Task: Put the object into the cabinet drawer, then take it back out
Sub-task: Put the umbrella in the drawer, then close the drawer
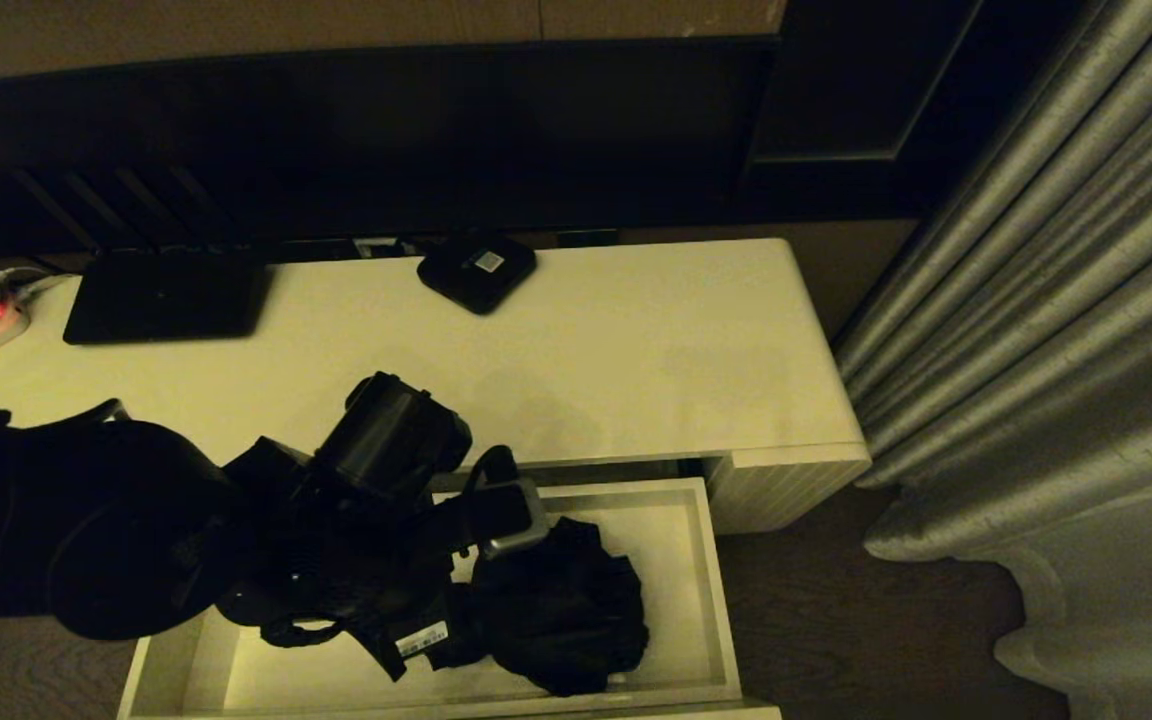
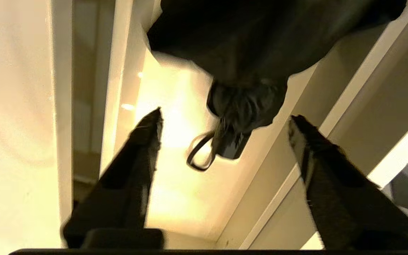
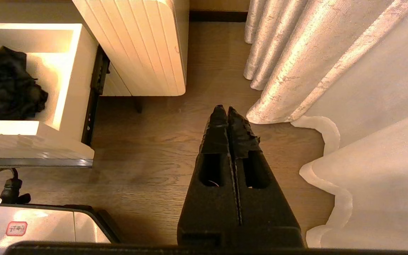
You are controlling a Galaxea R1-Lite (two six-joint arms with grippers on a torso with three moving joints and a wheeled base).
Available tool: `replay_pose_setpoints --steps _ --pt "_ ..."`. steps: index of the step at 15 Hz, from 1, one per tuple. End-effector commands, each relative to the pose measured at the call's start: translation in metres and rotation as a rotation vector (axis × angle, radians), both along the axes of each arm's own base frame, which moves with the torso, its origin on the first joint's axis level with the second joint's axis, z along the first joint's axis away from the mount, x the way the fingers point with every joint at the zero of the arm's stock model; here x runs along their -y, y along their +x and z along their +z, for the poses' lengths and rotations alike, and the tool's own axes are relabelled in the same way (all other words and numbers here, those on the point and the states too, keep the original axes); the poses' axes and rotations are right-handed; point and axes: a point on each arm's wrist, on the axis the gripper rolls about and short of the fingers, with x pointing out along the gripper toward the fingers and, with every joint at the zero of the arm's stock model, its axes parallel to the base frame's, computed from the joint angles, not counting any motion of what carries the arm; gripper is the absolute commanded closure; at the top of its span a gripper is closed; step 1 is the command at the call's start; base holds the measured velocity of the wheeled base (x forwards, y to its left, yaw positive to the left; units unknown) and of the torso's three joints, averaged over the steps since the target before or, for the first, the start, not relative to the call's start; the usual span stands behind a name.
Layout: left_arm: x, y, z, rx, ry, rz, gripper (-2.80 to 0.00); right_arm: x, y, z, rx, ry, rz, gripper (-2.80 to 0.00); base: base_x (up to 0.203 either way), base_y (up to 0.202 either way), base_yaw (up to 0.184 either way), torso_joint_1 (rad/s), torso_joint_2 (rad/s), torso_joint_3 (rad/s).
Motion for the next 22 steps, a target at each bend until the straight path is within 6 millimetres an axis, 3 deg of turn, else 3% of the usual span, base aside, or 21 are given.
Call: replay_pose_setpoints --steps 1,7,8,10,13,22 --pt "-0.002 -0.002 0.007 0.04 0.005 0.017 -2.8 0.0 0.0 0.0 0.0 0.0 0.001 0.0 0.0 0.0 0.0 0.0 0.0 0.0" --pt "-0.015 -0.019 0.04 0.15 -0.002 -0.02 -2.8 0.0 0.0 0.0 0.0 0.0 0.001 0.0 0.0 0.0 0.0 0.0 0.0 0.0" --pt "-0.022 -0.027 0.049 0.178 -0.006 -0.015 0.0 0.0 0.0 0.0 0.0 0.0 0.001 0.0 0.0 0.0 0.0 0.0 0.0 0.0" --pt "-0.038 -0.045 0.06 0.198 0.002 0.001 0.0 0.0 0.0 0.0 0.001 0.0 0.001 0.0 0.0 0.0 0.0 0.0 0.0 0.0" --pt "-0.052 -0.063 0.062 0.195 0.011 0.011 0.0 0.0 0.0 0.0 -0.001 0.0 0.001 0.0 0.0 0.0 0.0 0.0 0.0 0.0" --pt "-0.087 -0.11 0.047 0.225 0.012 0.046 0.0 0.0 0.0 0.0 0.0 0.0 0.001 0.0 0.0 0.0 0.0 0.0 0.0 0.0"
